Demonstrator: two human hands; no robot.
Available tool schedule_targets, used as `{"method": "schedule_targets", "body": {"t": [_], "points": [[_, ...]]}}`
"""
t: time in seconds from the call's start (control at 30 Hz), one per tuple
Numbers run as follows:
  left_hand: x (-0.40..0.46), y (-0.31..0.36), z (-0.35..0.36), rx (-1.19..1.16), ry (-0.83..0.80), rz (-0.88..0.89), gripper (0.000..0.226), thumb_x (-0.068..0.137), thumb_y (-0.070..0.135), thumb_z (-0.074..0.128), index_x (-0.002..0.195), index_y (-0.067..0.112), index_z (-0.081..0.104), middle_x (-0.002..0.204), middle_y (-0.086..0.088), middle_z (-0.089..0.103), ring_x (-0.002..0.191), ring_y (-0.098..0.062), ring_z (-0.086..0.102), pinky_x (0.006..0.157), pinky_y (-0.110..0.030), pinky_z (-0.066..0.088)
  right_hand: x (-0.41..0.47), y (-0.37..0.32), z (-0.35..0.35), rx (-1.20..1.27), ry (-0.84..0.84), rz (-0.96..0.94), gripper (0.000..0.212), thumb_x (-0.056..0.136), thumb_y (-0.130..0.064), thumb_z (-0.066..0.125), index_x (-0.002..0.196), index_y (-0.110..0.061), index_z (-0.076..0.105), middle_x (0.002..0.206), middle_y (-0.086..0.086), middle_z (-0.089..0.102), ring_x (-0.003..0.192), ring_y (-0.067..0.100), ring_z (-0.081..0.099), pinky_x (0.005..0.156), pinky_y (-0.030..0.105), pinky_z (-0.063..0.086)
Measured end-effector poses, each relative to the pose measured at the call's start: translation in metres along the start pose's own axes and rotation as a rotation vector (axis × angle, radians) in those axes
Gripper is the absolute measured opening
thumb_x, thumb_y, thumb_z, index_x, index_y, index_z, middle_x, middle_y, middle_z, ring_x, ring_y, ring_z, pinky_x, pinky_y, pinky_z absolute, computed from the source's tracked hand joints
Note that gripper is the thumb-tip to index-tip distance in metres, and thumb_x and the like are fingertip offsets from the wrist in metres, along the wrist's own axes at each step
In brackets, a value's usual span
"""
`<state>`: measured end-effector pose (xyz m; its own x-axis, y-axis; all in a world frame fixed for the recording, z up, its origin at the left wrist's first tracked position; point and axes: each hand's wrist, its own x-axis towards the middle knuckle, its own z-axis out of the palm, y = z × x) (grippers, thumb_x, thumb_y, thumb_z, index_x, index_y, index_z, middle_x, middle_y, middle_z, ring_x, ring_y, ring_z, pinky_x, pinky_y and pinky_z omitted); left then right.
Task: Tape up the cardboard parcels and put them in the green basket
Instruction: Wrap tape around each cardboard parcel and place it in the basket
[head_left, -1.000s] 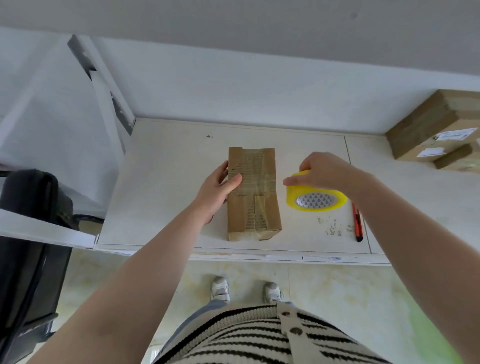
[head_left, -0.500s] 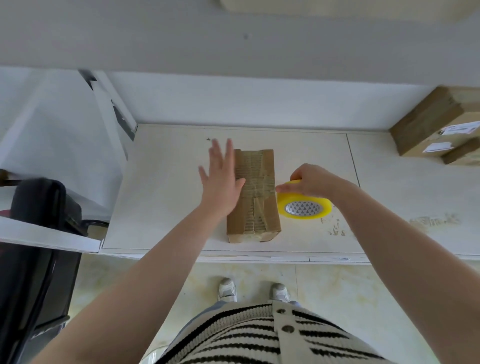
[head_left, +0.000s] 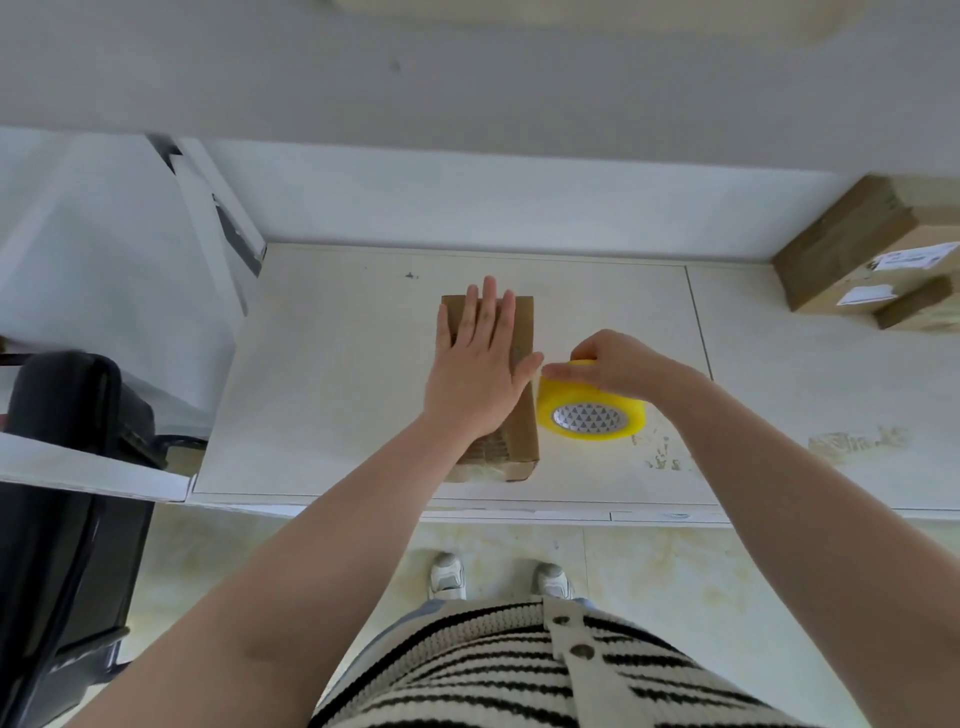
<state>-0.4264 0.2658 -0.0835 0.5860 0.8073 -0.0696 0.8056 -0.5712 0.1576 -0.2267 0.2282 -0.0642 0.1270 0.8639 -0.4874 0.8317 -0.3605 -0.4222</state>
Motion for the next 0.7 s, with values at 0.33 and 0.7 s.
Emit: {"method": "schedule_targets", "body": {"t": [0.33,0.7], "points": [[-0.015,-0.059,-0.018,-0.402,-0.095,-0.099,0.111,0.071,0.092,0.029,0.153,0.035,-0.02,0.16,-0.002,-0.031,0.146,-0.024,-0.032,0.117,-0.055,-0.018,-0.013,-0.029,-0.005,0.133,0.091,-0.113,0.06,0.086,-0.065,0.056,0.056,-0.014,0.048,0.052,-0.003,0.037,0.05,0.015,0.038,0.055,0.029,0.031],[-0.036,-0.084,-0.007,-1.17,-0.149,-0.308,0.1,0.07,0.064,0.067,0.142,0.068,-0.003,0.161,0.013,-0.026,0.151,-0.017,-0.002,0.12,-0.046,0.015,-0.017,-0.048,-0.026,0.111,0.127,-0.18,0.059,0.086,-0.061,0.059,0.051,-0.017,0.042,0.046,-0.009,0.032,0.047,0.012,0.034,0.053,0.029,0.029]]}}
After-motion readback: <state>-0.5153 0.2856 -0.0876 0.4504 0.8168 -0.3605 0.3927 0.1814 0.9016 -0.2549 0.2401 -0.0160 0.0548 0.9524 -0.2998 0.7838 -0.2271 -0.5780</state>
